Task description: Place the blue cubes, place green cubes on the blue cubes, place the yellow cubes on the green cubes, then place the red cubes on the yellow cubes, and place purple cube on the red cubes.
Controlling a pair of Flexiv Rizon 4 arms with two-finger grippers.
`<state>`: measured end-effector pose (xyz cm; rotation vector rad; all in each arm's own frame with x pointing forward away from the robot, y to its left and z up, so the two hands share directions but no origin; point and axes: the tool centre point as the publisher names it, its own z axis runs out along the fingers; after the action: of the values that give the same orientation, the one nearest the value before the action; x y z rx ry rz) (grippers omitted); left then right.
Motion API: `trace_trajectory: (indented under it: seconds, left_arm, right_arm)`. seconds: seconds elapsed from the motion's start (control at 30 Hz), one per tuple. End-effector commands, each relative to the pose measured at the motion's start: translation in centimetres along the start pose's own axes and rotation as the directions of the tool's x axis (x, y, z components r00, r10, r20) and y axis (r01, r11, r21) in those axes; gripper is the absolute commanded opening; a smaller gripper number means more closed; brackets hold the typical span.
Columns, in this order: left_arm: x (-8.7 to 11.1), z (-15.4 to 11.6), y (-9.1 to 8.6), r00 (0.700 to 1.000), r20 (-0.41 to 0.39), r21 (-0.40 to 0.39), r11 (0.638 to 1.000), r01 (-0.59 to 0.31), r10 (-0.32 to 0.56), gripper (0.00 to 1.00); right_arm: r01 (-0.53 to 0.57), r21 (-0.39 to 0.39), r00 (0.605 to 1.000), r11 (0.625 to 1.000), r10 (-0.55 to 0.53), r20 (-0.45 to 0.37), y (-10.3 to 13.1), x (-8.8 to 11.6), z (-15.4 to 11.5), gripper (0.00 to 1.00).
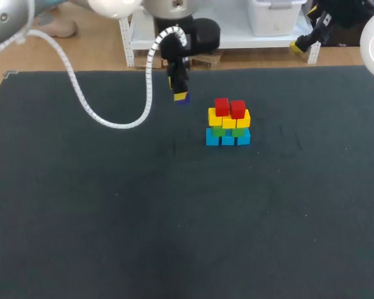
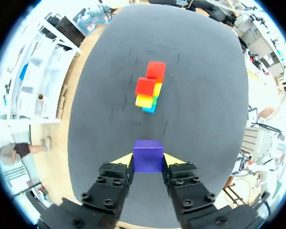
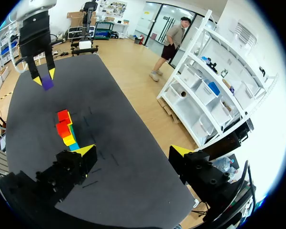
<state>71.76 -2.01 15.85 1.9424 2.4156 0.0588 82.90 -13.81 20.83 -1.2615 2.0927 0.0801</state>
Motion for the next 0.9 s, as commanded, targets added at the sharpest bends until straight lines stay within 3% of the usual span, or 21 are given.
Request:
trace_trajectory:
  seconds: [0.03, 0.37, 0.67, 0.9]
  left_arm:
    - [-2.0, -0.1, 0.2, 0.999, -0.027, 0.007, 0.999, -0.038, 0.038, 0.00]
    - [-5.5, -0.7, -0.4, 0.987, -0.035, -0.003, 0.987, -0.158, 0.158, 0.00]
    - [-7.7, -0.3, -1.2, 0.975, -0.045, 0.005, 0.976, -0.216, 0.216, 0.00]
    - [-8.4, 0.7, -0.3, 0.970, -0.024, -0.023, 0.970, -0.241, 0.240, 0.00]
  right_arm:
    - [-0.001, 0.003, 1.000, 1.000, 0.001, -0.001, 0.1, 0.0, 0.0, 1.00]
    - [-0.001, 0.003, 1.000, 1.000, 0.001, -0.001, 0.1, 0.0, 0.0, 1.00]
    - [-0.001, 0.003, 1.000, 1.000, 0.001, -0.001, 0.1, 0.0, 0.0, 1.00]
    - [-0.001, 0.003, 1.000, 1.000, 0.001, -0.001, 0.1, 0.0, 0.0, 1.00]
